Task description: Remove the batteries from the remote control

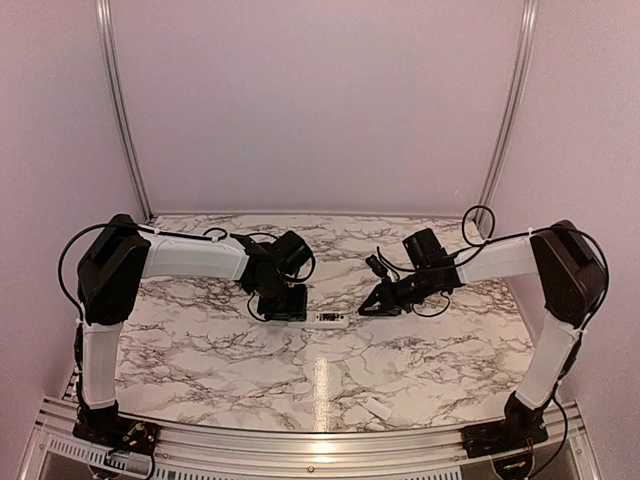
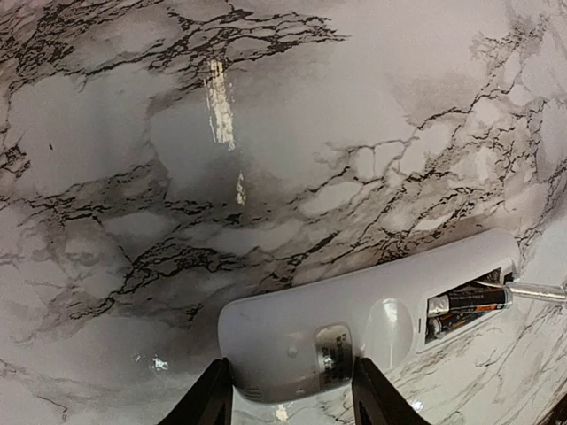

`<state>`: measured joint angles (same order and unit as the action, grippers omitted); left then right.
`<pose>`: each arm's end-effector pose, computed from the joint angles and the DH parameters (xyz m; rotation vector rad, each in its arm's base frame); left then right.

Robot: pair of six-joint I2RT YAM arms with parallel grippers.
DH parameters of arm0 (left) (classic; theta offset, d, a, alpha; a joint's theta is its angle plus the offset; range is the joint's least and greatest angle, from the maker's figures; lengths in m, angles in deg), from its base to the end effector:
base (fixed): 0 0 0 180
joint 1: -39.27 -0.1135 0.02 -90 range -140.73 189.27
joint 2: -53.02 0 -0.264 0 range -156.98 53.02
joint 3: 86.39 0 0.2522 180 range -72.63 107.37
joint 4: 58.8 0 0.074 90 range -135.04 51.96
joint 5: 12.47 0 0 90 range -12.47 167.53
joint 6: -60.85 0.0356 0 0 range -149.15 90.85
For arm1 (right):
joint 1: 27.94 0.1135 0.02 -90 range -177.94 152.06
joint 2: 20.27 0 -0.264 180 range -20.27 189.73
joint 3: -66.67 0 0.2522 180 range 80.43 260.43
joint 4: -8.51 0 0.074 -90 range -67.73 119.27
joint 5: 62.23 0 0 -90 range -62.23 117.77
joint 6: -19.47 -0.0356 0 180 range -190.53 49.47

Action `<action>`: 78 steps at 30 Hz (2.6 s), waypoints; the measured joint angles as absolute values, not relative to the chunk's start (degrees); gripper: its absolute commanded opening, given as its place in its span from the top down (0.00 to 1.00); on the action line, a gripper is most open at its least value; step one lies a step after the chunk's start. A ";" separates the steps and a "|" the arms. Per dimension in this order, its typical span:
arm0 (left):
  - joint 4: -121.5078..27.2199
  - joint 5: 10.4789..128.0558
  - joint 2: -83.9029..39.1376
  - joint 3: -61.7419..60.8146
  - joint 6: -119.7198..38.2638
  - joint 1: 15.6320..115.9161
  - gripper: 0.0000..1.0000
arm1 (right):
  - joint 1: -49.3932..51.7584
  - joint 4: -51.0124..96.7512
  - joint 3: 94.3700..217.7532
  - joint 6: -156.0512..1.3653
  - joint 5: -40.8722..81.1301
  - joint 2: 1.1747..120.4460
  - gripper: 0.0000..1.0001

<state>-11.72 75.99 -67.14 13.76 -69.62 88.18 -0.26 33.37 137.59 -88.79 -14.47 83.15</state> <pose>0.2834 -0.3264 0.1545 0.2170 2.8360 -0.4325 0.2971 0.1829 0.1503 -0.5137 2.6032 1.2390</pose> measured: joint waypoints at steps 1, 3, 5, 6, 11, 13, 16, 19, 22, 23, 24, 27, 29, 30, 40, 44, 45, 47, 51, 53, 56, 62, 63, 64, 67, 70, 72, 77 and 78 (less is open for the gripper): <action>-11.72 75.99 -67.09 13.76 -69.59 88.16 0.53 | -0.28 33.43 137.66 -88.70 -14.53 83.19 1.00; -11.68 75.99 -67.07 13.76 -69.55 88.18 0.53 | -0.28 33.78 138.08 -88.64 -14.71 83.45 1.00; -11.65 75.99 -67.05 13.76 -69.38 88.16 0.53 | -0.26 34.31 138.56 -88.59 -14.80 83.67 1.00; -11.65 75.99 -67.05 13.76 -69.35 88.18 0.53 | -0.26 34.66 138.80 -88.48 -14.80 83.76 1.00; -11.65 75.99 -67.05 13.76 -69.20 88.18 0.53 | -0.26 36.23 139.85 -88.42 -14.77 84.00 1.00; -11.68 75.99 -67.05 13.73 -69.20 88.16 0.53 | -0.26 36.86 140.26 -88.42 -14.73 84.09 1.00; -11.94 76.01 -66.89 13.43 -69.16 88.18 0.53 | -0.26 38.07 140.89 -88.27 -14.58 84.11 1.00; -12.24 75.99 -66.76 13.12 -69.18 88.18 0.53 | -0.24 39.57 141.79 -88.22 -14.36 84.19 1.00; -12.92 76.01 -66.50 12.55 -69.18 88.18 0.53 | -0.24 40.86 142.56 -88.22 -14.14 84.24 1.00; -13.05 76.01 -66.44 12.45 -69.18 88.18 0.53 | -0.24 41.30 142.77 -88.22 -14.14 84.26 1.00; -13.16 76.01 -66.39 12.34 -69.18 88.18 0.53 | -0.24 41.69 142.95 -88.22 -14.14 84.26 1.00; -13.53 76.01 -66.24 12.01 -69.18 88.18 0.53 | -0.24 43.05 143.69 -88.22 -14.12 84.26 1.00; -13.73 76.01 -66.20 11.88 -69.18 88.18 0.53 | -0.24 44.10 144.33 -88.22 -13.90 84.26 1.00; -13.75 76.01 -66.17 11.86 -69.18 88.18 0.53 | -0.24 44.54 144.57 -88.22 -13.73 84.26 1.00; -14.10 76.01 -66.09 11.61 -69.18 88.18 0.53 | -0.20 47.73 146.45 -88.22 -13.24 84.26 1.00; -14.10 76.01 -66.09 11.61 -69.20 88.18 0.54 | -0.20 49.19 147.39 -88.24 -13.07 84.26 1.00; -14.10 76.01 -66.09 11.61 -69.20 88.18 0.54 | -0.20 49.47 147.50 -88.22 -13.07 84.26 1.00; -14.10 76.01 -66.09 11.61 -69.20 88.18 0.54 | -0.20 49.98 147.85 -88.24 -13.05 84.28 1.00; -14.10 76.03 -66.09 11.61 -69.20 88.18 0.54 | -0.20 50.48 148.19 -88.24 -13.07 84.30 1.00; -14.10 76.01 -66.09 11.61 -69.20 88.18 0.54 | -0.20 50.68 148.54 -88.27 -13.09 84.52 1.00; -14.10 76.01 -66.09 11.61 -69.20 88.18 0.54 | -0.20 50.83 149.11 -88.29 -13.18 84.76 1.00; -14.08 76.01 -66.09 11.61 -69.20 88.18 0.54 | -0.04 51.03 149.20 -88.31 -13.31 84.78 1.00; -14.10 76.03 -66.09 11.61 -69.20 88.18 0.54 | 0.07 51.03 149.18 -88.31 -13.31 84.78 1.00; -14.10 76.03 -66.09 11.61 -69.18 88.18 0.54 | 0.13 51.03 149.18 -88.31 -13.31 84.78 1.00; -14.08 76.03 -66.09 11.61 -69.18 88.18 0.54 | 0.31 51.00 149.18 -88.51 -13.27 84.78 1.00; -14.08 76.01 -66.09 11.61 -69.16 88.18 0.54 | 0.59 50.72 149.18 -88.79 -13.27 84.78 1.00; -14.08 76.03 -66.09 11.61 -69.14 88.18 0.54 | 0.92 50.41 149.18 -89.10 -13.22 84.78 1.00; -14.08 76.03 -66.09 11.61 -68.98 88.18 0.54 | 1.68 49.96 149.55 -89.99 -13.09 84.78 1.00; -14.08 76.03 -66.09 11.61 -68.96 88.18 0.54 | 1.79 49.98 149.72 -90.10 -13.09 84.78 1.00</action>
